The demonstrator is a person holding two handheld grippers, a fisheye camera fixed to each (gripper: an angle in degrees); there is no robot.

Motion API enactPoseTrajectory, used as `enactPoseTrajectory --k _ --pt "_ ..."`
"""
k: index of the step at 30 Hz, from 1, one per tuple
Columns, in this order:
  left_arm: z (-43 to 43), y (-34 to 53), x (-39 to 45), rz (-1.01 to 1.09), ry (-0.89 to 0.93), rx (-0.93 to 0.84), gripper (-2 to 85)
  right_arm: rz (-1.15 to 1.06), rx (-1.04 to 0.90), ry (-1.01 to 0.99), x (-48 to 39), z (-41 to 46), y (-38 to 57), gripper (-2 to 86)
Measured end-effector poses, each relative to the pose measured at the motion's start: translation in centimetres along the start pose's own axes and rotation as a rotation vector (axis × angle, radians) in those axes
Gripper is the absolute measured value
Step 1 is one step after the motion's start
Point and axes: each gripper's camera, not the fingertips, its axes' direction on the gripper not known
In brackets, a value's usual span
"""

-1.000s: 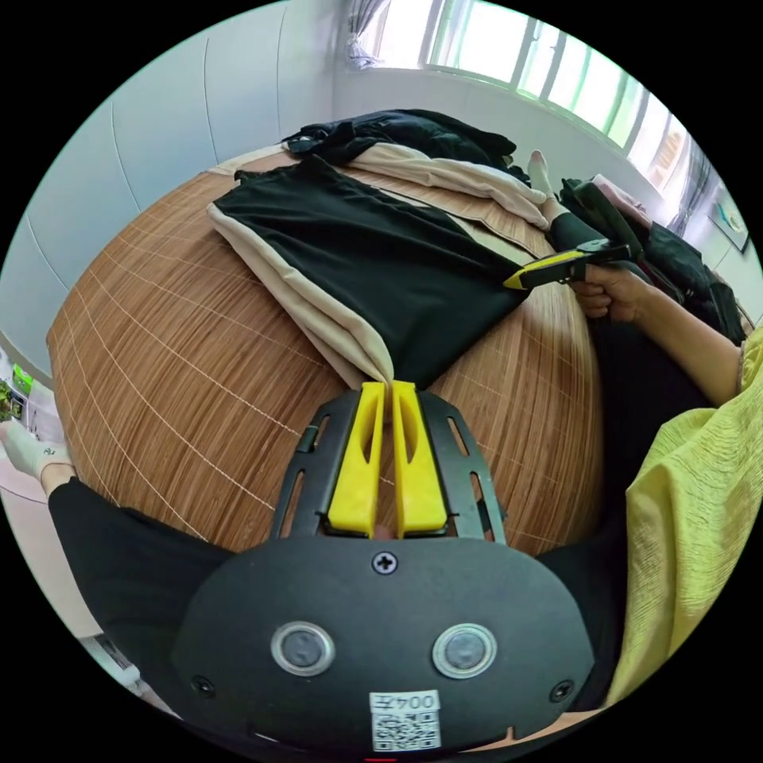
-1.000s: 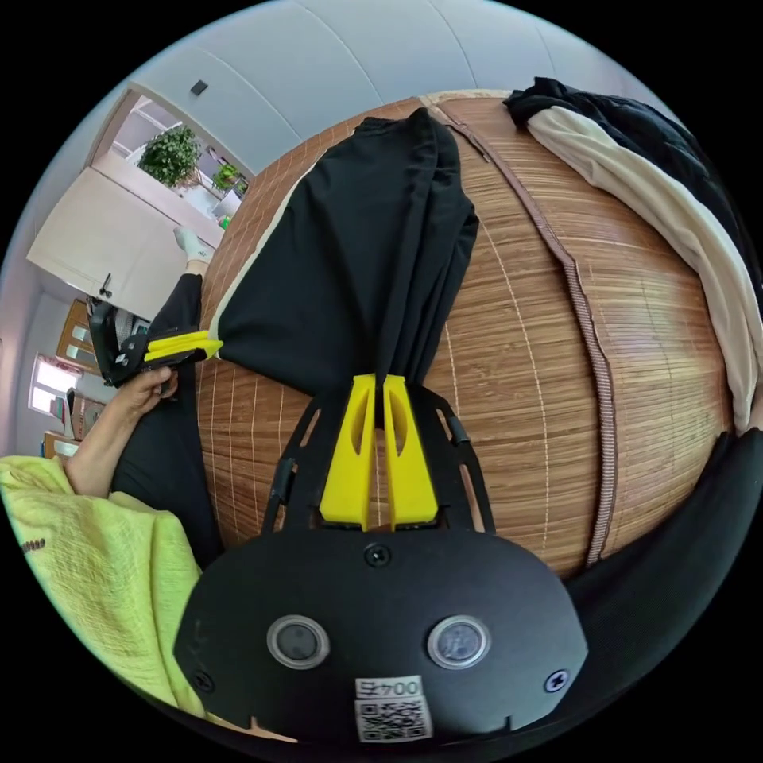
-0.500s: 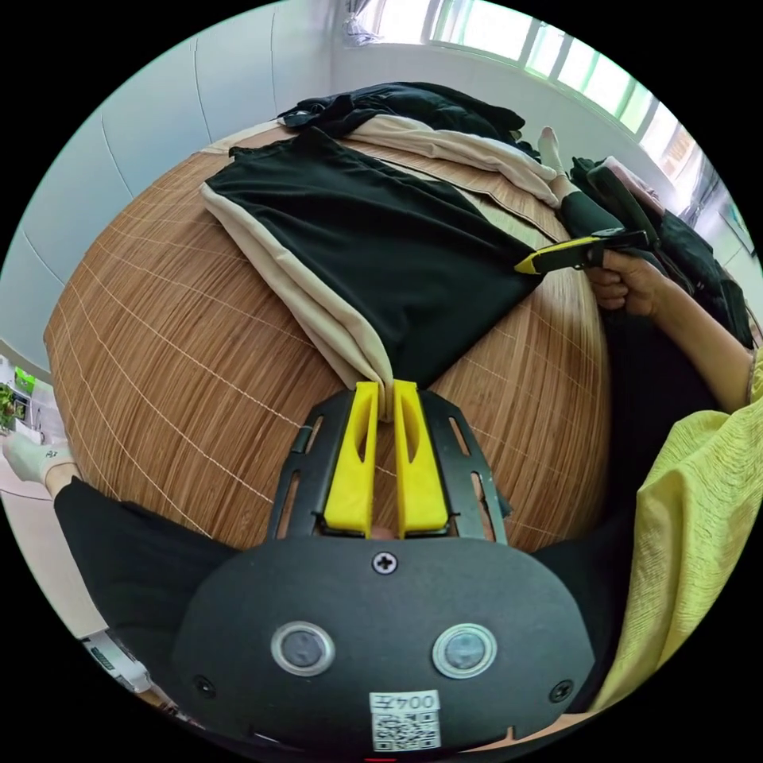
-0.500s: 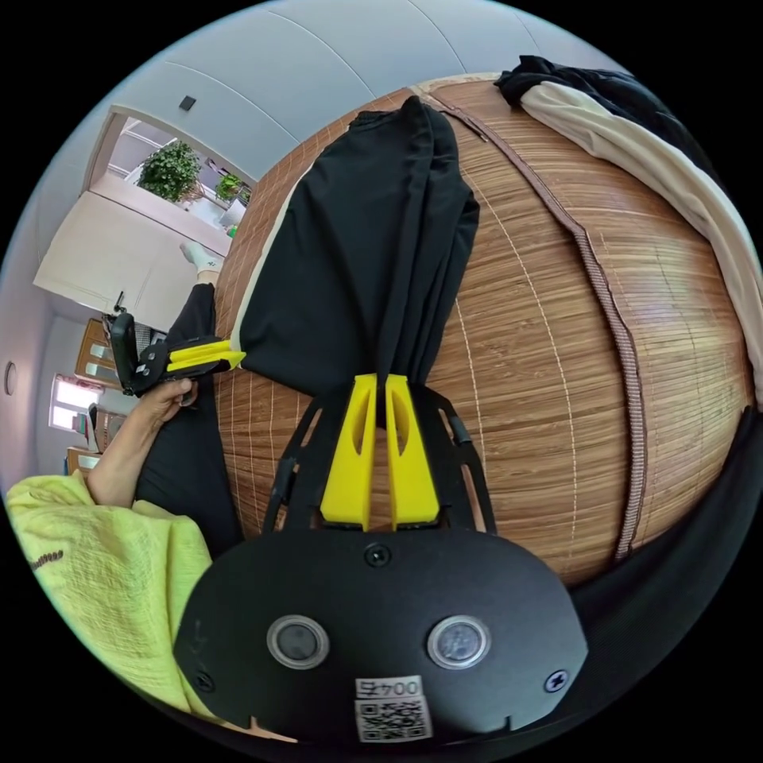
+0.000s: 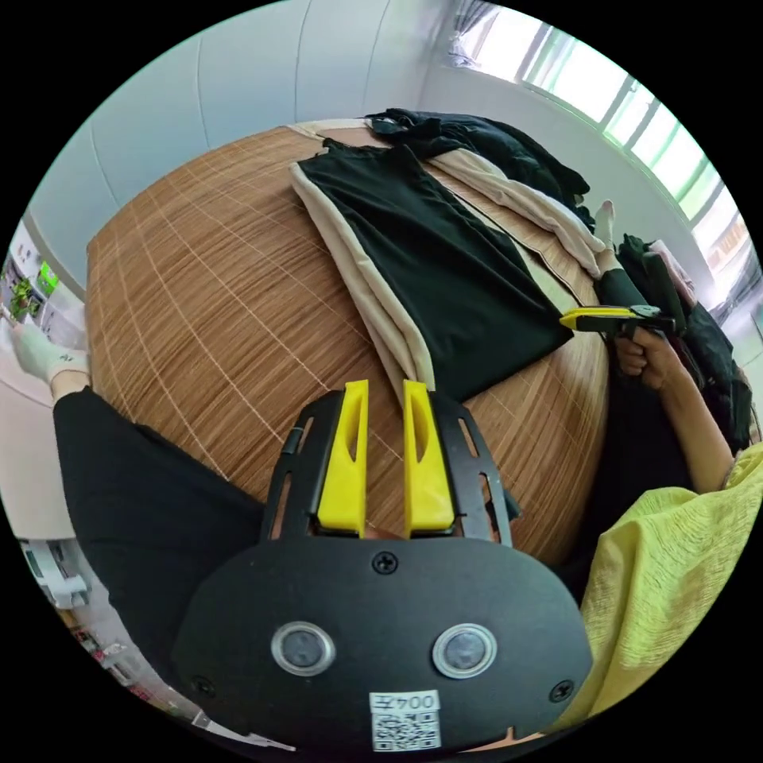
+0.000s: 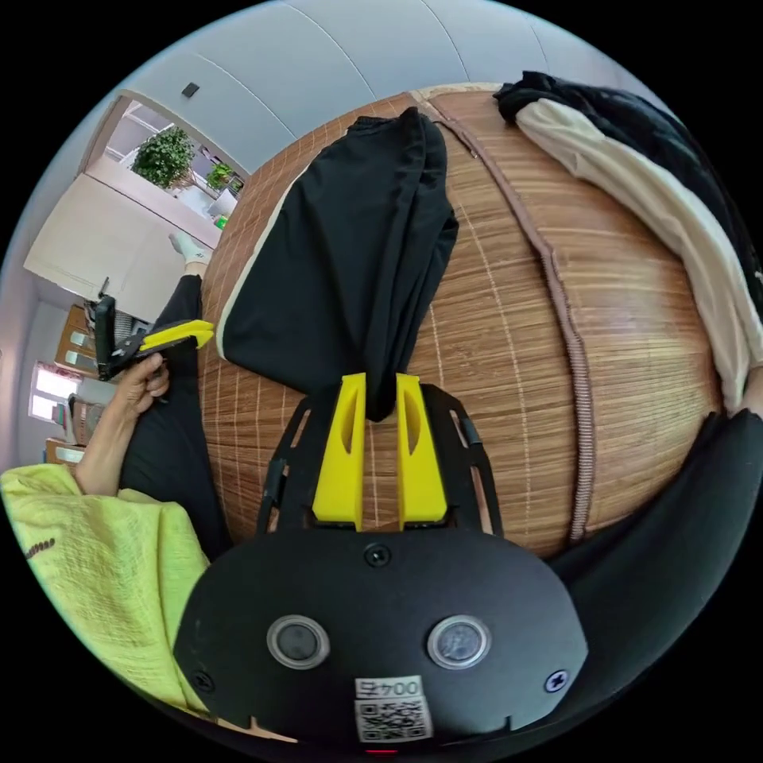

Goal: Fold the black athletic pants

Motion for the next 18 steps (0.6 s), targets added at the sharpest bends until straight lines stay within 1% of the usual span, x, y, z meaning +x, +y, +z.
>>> enactPoseTrajectory --k 1,2,3,4,5,6,7,8,9,10,11,12,13,15,18 --pt "-0.6 0.2 0.6 0.006 -0.04 0.024 5.1 -0.019 0.022 0.068 -0.6 -0.7 0.3 7.1" --pt "-1.8 0.5 2.3 0.046 -0.113 0.1 3.8 -0.043 0.064 0.145 -1.6 -1.5 0.7 6.7" --pt "-2.7 0.6 4.7 0.134 -0.137 0.182 2.7 -0.064 0.092 0.181 -2.2 -1.8 0.9 6.5" --pt "-2.7 0.5 7.3 0.266 -0.121 0.237 1.9 -0.129 0.144 0.223 -3.8 -2.3 1.3 6.1" --pt "-2.2 0.2 8.6 0.325 -0.118 0.238 1.7 -0.205 0.174 0.228 -5.5 -2.2 1.5 5.6" --pt "-0.5 -0.7 10.7 0.401 -0.143 0.187 1.3 -0.239 0.181 0.222 -6.3 -1.9 1.6 5.4" --pt "0.6 -1.2 11.6 0.433 -0.166 0.15 1.2 -0.294 0.173 0.211 -7.7 -0.9 1.5 5.1" --pt "2.9 -2.2 12.7 0.467 -0.237 0.096 1.0 -0.343 0.143 0.213 -8.9 0.5 1.4 5.0" --pt "4.7 -2.9 13.1 0.468 -0.291 0.077 0.8 -0.36 0.131 0.227 -9.4 1.2 1.2 4.9" --pt "6.3 -3.6 12.7 0.455 -0.289 0.033 0.7 -0.381 0.127 0.287 -10.2 2.5 1.0 4.8" --pt "7.2 -3.9 12.4 0.439 -0.276 -0.003 0.6 -0.39 0.118 0.346 -10.6 3.6 0.7 4.7" --pt "7.7 -3.9 11.7 0.411 -0.227 0.006 0.5 -0.389 0.104 0.361 -10.6 4.2 0.4 4.6" --pt "7.7 -3.7 11.2 0.389 -0.185 0.017 0.5 -0.38 0.042 0.347 -10.1 5.4 -0.2 4.7" --pt "7.7 -3.3 11.1 0.37 -0.14 0.009 0.4 -0.341 0.059 0.291 -9.1 5.7 0.0 4.4" --pt "7.4 -2.0 12.0 0.367 -0.13 -0.038 0.3 -0.282 0.006 0.196 -8.1 5.2 0.4 3.4"
